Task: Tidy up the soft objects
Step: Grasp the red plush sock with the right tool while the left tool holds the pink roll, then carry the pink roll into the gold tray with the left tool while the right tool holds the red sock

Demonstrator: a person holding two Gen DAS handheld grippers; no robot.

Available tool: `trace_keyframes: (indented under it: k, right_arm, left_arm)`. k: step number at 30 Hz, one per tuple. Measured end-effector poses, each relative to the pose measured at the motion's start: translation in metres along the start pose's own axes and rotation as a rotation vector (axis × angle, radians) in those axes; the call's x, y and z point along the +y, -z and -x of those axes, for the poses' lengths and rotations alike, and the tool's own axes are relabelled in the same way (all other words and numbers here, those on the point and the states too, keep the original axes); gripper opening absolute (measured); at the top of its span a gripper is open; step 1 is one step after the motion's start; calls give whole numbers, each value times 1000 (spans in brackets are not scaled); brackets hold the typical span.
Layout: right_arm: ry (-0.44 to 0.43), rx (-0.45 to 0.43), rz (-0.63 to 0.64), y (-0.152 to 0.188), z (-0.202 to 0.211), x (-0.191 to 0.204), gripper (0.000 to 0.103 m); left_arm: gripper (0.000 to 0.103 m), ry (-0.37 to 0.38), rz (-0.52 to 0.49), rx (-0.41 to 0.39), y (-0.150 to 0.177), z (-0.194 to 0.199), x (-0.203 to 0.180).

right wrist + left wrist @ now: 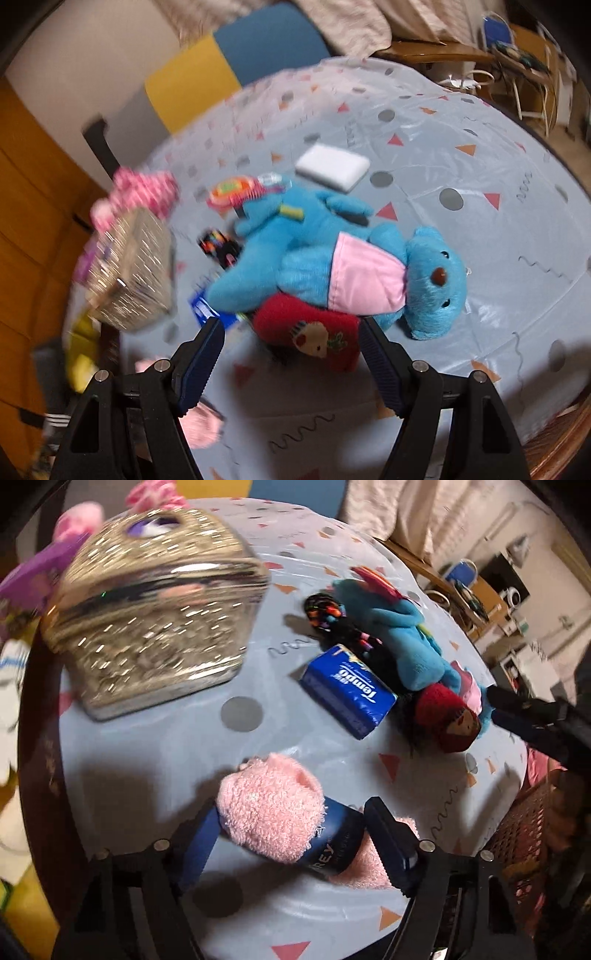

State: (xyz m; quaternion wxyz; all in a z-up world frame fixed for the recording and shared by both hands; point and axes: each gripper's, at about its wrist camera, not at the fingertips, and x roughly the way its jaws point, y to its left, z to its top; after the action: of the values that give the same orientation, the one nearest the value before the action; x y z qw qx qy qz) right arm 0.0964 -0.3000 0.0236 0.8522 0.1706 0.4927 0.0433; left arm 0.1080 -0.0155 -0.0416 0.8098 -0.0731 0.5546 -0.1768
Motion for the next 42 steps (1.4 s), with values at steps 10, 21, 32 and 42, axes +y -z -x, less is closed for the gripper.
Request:
trace_keyframes:
  k: [10,21,32,42]
  right_arm:
    - [166,131,48,-5,-43,23,78]
    - [90,229,155,22,-49,50,75]
    - [228,262,283,30,-88,63,32]
    - [245,248,312,34,-97,69,34]
  left_arm:
    - [78,89,149,-51,23,26,14]
    - [77,82,204,-15,3,-2,2]
    - [59,-16,5,-82,6,-20,-22]
    - [51,-19,-31,-121,13,-11,-20]
